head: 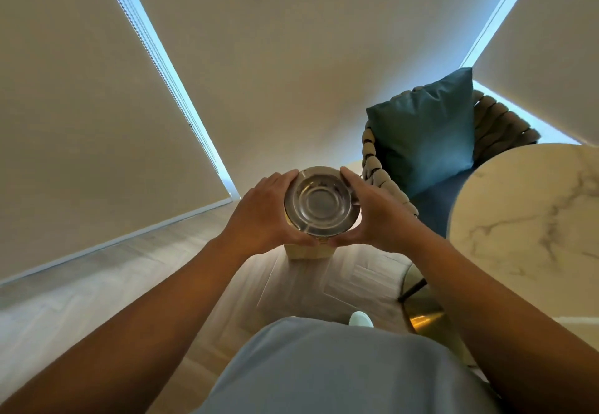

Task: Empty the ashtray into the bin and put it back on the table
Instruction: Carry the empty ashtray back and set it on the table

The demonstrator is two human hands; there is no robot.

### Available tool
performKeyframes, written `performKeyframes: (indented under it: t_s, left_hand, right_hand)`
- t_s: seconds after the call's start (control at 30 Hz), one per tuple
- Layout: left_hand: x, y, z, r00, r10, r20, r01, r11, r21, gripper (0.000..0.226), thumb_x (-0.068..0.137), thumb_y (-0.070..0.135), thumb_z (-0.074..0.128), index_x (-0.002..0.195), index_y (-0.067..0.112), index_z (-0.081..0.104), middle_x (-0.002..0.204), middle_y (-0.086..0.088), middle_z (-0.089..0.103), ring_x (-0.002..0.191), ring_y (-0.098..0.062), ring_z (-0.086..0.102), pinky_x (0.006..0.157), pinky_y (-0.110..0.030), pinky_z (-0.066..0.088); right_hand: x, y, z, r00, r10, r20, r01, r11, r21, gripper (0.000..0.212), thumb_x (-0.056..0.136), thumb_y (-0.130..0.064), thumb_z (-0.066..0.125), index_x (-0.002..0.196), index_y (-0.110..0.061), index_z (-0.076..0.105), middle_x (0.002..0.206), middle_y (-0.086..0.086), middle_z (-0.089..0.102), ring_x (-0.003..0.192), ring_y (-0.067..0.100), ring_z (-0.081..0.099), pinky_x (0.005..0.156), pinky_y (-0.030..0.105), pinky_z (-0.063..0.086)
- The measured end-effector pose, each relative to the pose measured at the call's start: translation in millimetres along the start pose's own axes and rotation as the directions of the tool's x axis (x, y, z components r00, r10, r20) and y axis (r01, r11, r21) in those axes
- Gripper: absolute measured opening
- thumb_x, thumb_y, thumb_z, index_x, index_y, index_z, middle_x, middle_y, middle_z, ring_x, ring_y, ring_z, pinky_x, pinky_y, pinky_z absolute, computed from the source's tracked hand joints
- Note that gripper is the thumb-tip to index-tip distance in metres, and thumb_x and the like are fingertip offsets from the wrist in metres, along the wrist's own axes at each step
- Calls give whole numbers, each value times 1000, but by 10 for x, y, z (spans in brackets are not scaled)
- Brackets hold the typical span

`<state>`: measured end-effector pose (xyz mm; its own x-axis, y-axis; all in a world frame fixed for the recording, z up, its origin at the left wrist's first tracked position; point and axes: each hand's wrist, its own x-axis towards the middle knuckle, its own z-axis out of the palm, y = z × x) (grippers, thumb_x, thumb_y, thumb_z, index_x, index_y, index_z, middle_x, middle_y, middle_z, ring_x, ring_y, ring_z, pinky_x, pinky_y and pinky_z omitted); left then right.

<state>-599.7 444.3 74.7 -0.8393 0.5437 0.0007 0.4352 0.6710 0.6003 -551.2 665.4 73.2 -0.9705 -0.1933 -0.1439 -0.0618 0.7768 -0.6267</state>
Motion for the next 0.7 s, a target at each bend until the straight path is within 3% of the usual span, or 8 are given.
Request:
performKeyframes:
  t_s: [0.27,0.4,0.5,0.6,0.7]
  left_hand:
    - [100,193,135,972,203,121,-196,979,-64,108,50,80,70,138,22,44,129,1,60,109,-15,57,97,-43,52]
    - [256,461,373,911,319,260,-284,945,-164,106,55,93,53,134,22,48,125,1,62,110,-17,60,100,-43,51]
    - [308,784,618,861,388,330,-341,920,-191,113,56,98,41,134,17,49,126,-6,63,111,-21,60,103,-47,49]
    - [301,1170,855,779,495,384,-450,869,-208,113,56,95,48,136,16,47,130,-6,61,118,-23,59,104,-49,48]
    - [241,1598,1097,691,587,422,-550,805,-222,107,53,85,67,137,24,44,128,2,62,118,-17,57,102,-47,49]
  right_hand:
    - [-565,-49,57,970,170,-176,-156,983,94,117,60,-51,87,151,-27,16,142,-2,55,125,18,55,108,36,43]
    - [-1031,0,65,898,319,-304,-277,945,173,120,60,-52,86,152,-31,13,145,-4,52,128,14,52,106,29,40]
    - [-1470,69,25,825,403,-396,-335,913,232,119,55,-58,86,148,-39,14,141,-8,55,118,1,52,101,25,45]
    - [-1930,168,-6,745,506,-434,-429,862,270,128,50,-59,88,150,-36,12,141,-8,55,121,11,56,100,37,50]
    - [-2422,276,-12,671,568,-477,-471,823,316,126,49,-57,89,147,-37,13,135,-8,59,116,15,60,95,38,52]
